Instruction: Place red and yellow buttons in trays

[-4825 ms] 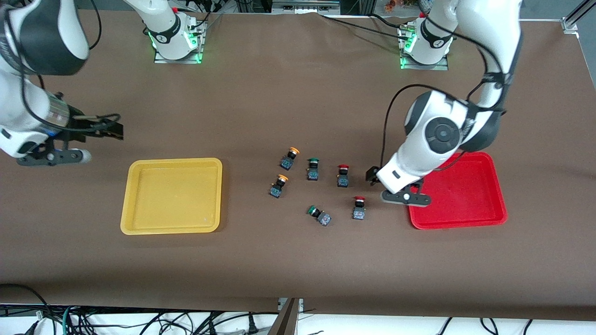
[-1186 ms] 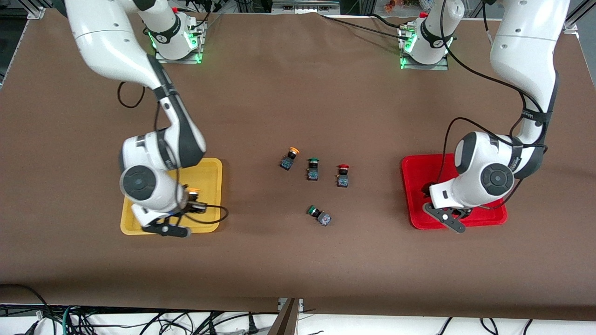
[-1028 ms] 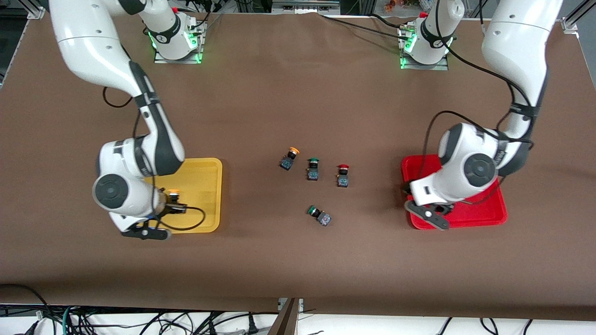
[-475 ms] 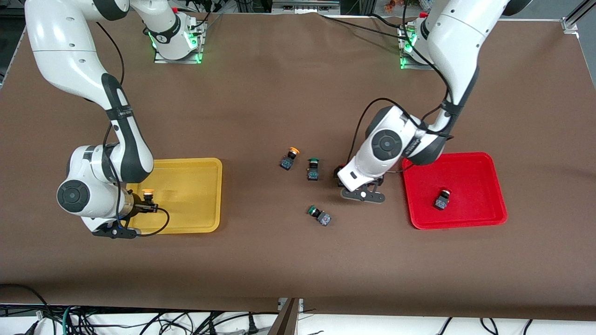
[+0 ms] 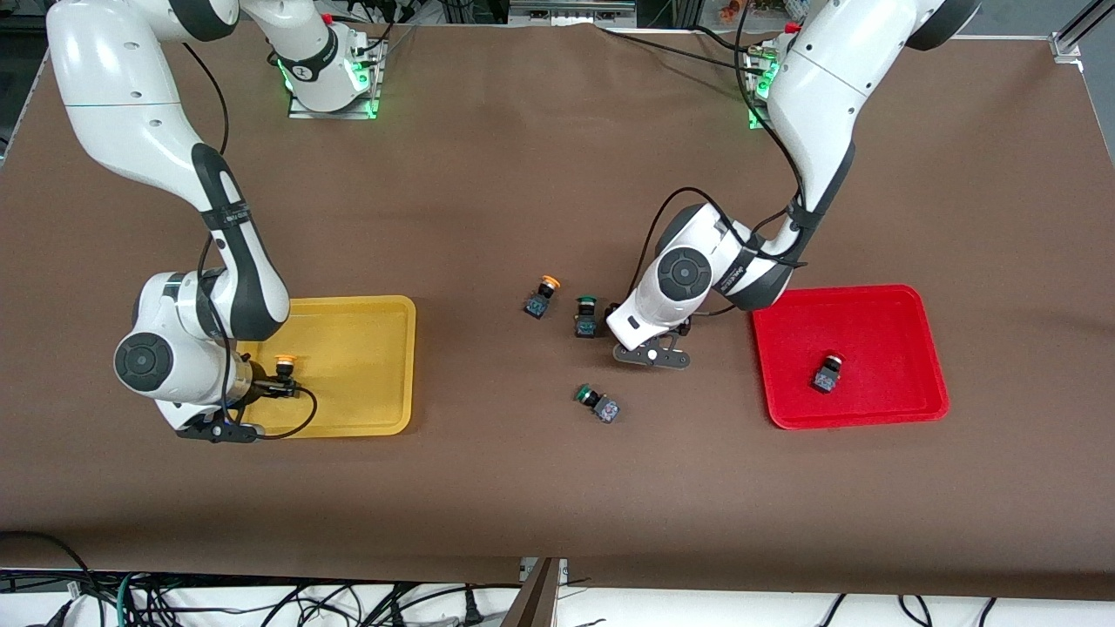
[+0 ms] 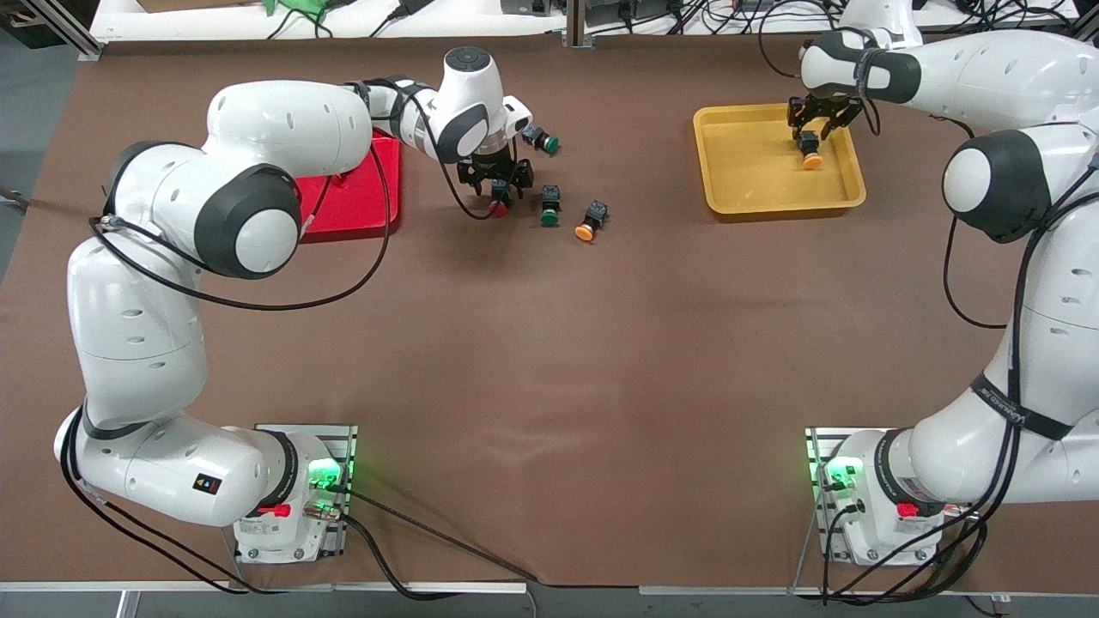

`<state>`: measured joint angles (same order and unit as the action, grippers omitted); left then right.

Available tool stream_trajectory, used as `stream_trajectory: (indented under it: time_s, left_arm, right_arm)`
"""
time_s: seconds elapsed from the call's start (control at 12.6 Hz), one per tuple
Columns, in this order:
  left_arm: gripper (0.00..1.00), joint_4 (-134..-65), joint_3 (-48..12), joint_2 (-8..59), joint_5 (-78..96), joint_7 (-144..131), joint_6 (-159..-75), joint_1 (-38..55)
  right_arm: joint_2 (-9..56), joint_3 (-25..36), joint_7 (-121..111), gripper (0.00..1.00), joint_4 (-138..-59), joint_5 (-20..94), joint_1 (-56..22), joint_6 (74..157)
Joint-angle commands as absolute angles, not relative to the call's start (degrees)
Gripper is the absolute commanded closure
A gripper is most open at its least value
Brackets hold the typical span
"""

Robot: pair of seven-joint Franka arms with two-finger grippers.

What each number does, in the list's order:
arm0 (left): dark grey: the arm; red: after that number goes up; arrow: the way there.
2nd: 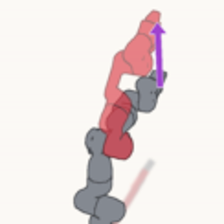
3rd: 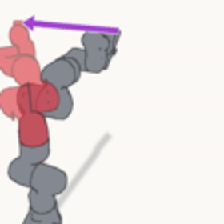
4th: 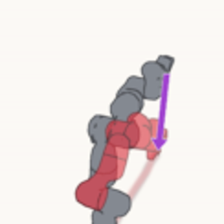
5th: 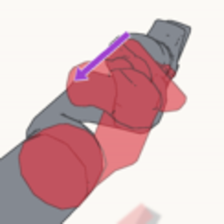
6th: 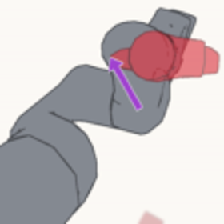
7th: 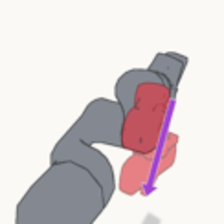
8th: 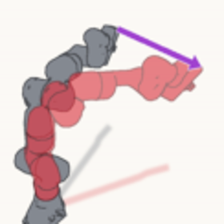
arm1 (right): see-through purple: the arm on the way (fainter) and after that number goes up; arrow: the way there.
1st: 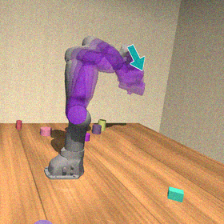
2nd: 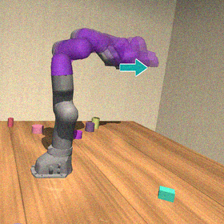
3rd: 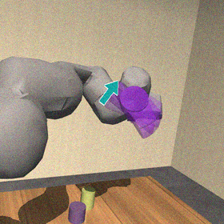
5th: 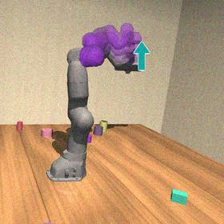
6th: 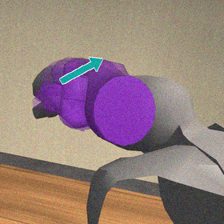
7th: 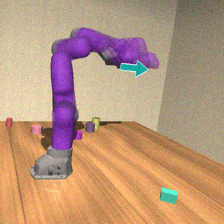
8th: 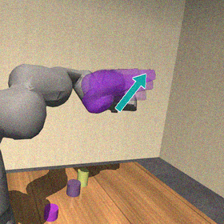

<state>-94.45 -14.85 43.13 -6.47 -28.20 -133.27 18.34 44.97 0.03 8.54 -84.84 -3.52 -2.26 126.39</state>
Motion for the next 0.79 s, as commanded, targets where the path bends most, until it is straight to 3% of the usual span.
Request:
stream_trajectory:
  time_s: [0.0, 0.08, 0.24, 0.71]
  left_arm:
    - [0.68, -94.13, -14.68, 43.51, -7.29, -28.74, -134.38, 18.63]
    - [0.79, -94.13, -14.68, 43.42, -7.29, -28.22, -134.21, 18.28]
    - [0.89, -94.13, -14.68, 41.93, -7.29, -28.21, -132.38, 17.67]
    - [0.91, -93.16, -14.33, 31.12, -7.38, -2.18, -111.47, 5.22]
  right_arm:
    - [43.16, -1.40, 7.82, 0.00, -84.82, -2.72, -2.02, 125.86]
    - [42.89, -2.28, 8.08, 0.00, -83.94, -2.64, -2.37, 124.55]
    - [42.80, -2.72, 12.72, 0.00, -81.84, -2.72, -4.38, 121.48]
    - [43.06, -2.72, 33.62, 0.00, -80.95, -2.64, -15.62, 121.02]
